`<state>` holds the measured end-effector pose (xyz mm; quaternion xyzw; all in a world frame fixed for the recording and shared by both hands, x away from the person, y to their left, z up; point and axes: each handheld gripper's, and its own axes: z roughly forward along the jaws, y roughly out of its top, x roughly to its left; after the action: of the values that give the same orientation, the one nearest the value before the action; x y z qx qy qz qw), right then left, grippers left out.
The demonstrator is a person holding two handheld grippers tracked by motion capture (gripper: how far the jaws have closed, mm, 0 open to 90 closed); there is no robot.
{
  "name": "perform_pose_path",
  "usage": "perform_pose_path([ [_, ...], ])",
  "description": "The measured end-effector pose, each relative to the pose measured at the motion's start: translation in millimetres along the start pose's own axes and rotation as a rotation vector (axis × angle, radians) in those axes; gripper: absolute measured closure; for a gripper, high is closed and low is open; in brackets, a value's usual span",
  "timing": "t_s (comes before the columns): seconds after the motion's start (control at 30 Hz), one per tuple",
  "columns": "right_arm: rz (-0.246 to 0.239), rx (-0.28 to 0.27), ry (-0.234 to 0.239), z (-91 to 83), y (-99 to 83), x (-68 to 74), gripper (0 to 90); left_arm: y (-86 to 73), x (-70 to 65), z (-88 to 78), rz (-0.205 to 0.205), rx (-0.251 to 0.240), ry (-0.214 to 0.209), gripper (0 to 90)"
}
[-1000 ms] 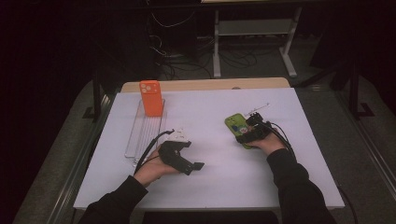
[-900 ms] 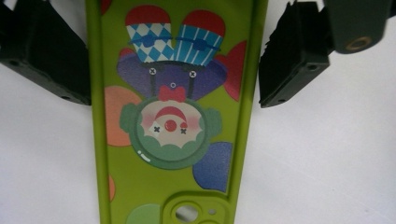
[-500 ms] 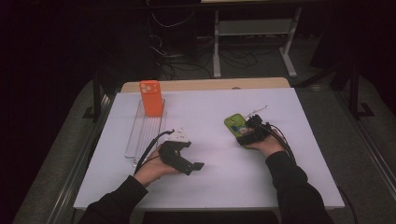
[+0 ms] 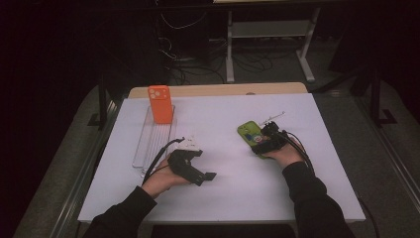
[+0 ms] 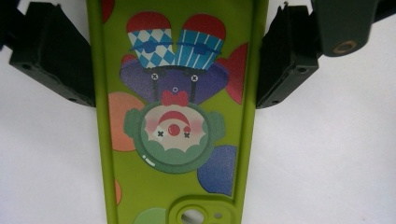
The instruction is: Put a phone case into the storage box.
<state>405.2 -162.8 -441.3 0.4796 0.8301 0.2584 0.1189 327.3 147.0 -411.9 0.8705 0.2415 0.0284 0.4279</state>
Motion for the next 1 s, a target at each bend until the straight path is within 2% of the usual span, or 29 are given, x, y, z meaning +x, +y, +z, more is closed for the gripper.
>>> perform_pose_path([
  [0.27, -0.051, -0.042, 0.04, -21.1, 6.7, 0.5, 15.5, 7.1, 0.6, -2.0, 0.005, 0.01, -0.012, 0.0],
  [0.37, -0.102, -0.058, 0.063, -31.8, 10.2, 0.0, 15.5, 13.3, 2.6, -4.1, 0.027, 0.012, -0.011, 0.0],
  [0.57, -0.195, -0.075, 0.121, -45.7, 10.3, 0.4, 15.4, 27.2, 6.6, -11.3, 0.046, -0.004, -0.008, 0.0],
  [0.73, -0.254, -0.088, 0.172, -55.2, 8.3, 1.9, 15.4, 39.3, 11.2, -16.1, 0.099, 0.01, -0.02, 0.0],
  [0.77, -0.273, -0.094, 0.18, -57.0, 8.0, 2.8, 15.4, 41.4, 12.0, -15.6, 0.104, -0.002, -0.026, 0.0],
  [0.8, -0.283, -0.099, 0.185, -58.8, 7.8, 4.5, 15.4, 43.8, 11.9, -15.3, 0.097, -0.006, -0.033, 0.0],
  [0.87, -0.301, -0.102, 0.204, -62.2, 7.8, 8.6, 15.4, 48.7, 14.2, -15.6, 0.133, 0.015, -0.039, 0.0],
  [0.93, -0.334, -0.103, 0.214, -64.5, 8.3, 13.0, 15.4, 52.2, 14.9, -15.9, 0.137, 0.009, -0.048, 0.0],
  [1.0, -0.354, -0.095, 0.222, -65.9, 8.4, 17.2, 15.4, 54.7, 17.3, -18.2, 0.16, 0.008, -0.05, 0.0],
])
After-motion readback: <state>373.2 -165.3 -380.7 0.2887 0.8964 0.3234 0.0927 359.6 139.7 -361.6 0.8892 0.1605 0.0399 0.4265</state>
